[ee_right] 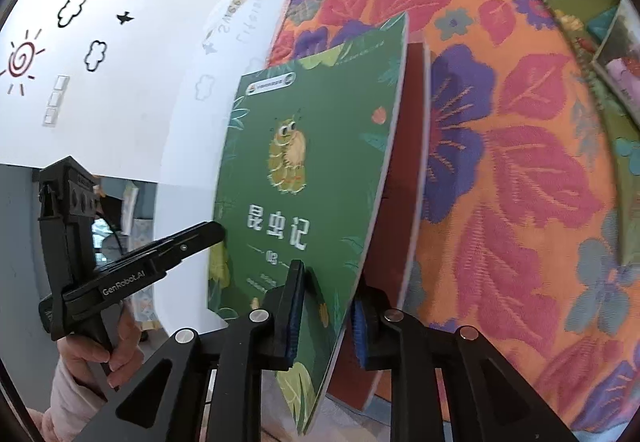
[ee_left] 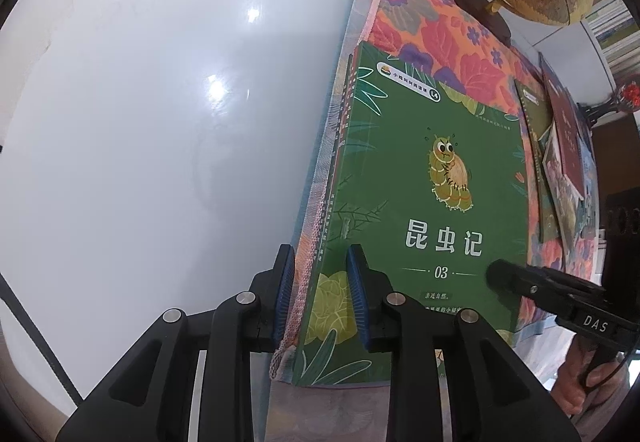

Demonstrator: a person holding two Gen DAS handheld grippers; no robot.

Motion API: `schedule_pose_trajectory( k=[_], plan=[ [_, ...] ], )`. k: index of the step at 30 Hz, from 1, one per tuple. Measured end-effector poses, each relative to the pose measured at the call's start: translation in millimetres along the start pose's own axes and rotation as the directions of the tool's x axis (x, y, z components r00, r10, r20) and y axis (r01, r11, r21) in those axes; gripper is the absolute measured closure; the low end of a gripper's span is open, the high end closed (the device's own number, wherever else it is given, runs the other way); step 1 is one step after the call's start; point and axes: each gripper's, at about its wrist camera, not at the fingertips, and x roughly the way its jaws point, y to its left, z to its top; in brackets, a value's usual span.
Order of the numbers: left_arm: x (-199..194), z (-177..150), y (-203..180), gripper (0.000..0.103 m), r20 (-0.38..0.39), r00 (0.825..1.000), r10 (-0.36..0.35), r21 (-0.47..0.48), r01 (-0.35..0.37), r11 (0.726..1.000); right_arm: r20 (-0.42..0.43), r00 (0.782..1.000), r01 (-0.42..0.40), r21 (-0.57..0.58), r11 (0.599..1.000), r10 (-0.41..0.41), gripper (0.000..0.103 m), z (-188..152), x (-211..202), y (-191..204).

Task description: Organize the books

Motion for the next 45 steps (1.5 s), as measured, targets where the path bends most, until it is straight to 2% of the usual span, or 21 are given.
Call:
schedule_pose_trajectory(
  k=[3,5,6,8,14,17,21,25,31,35,37,38,40,45],
  plan=[
    [0,0,-2,0.077,0.003,1.0,0.015,0.013,-0.015,1.0,0.019,0.997,0.074,-0.015,0.997,-0.074,0.082,-1,-8,-3],
    [1,0,-3,0.077,0.002,1.0,0.019,0.013,-0.019,1.0,0.035,0.979,0.204,-0.062,0.977,-0.202,0.082,-2,-11,0],
    [1,0,-3,0.077,0.001,1.0,0.021,0.014,-0.021,1.0,0.041,0.973,0.232,-0.084,0.969,-0.229,0.082,-2,-11,2],
    [1,1,-4,0.077,-0.002,1.0,0.027,0.016,-0.027,1.0,0.021,0.983,0.181,-0.068,0.981,-0.18,0.082,-1,-10,0],
    [-4,2,-11,0.078,0.005,0.997,0.079,0.01,-0.079,0.997,-0.002,0.992,0.128,-0.061,0.99,-0.129,0.081,1,-6,0],
    [-15,3,-17,0.078,0.038,0.996,0.08,-0.003,-0.079,0.997,0.018,0.997,0.079,-0.029,0.996,-0.078,0.081,-1,-22,-14],
    [-28,8,-35,0.078,0.077,0.994,0.079,-0.006,-0.079,0.997,0.068,0.996,0.066,0.004,0.998,-0.066,0.081,-8,-55,-41],
    [-36,13,-69,0.078,0.114,0.992,0.057,0.005,-0.058,0.998,0.143,0.988,0.058,0.058,0.997,-0.065,0.081,-16,-99,-78],
    [-33,13,-150,0.078,0.13,0.991,0.005,0.097,-0.018,0.995,0.222,0.968,0.081,0.162,0.983,-0.116,0.081,-39,-163,-150],
    [-27,4,-213,0.078,0.124,0.991,-0.041,0.169,0.02,0.985,0.262,0.952,0.099,0.227,0.969,-0.159,0.081,-59,-203,-203],
    [-20,0,-243,0.078,0.113,0.991,-0.066,0.197,0.043,0.979,0.277,0.945,0.101,0.262,0.96,-0.176,0.078,-65,-222,-231],
    [-16,-3,-261,0.078,0.105,0.991,-0.078,0.214,0.054,0.975,0.28,0.943,0.1,0.275,0.956,-0.179,0.072,-67,-229,-242],
    [-6,-7,-294,0.078,0.094,0.991,-0.1,0.244,0.074,0.967,0.3,0.935,0.098,0.3,0.949,-0.191,0.07,-72,-248,-266],
    [22,-12,-366,0.078,0.06,0.986,-0.153,0.28,0.131,0.951,0.316,0.92,0.138,0.289,0.947,-0.23,0.07,-75,-284,-318]
  ],
)
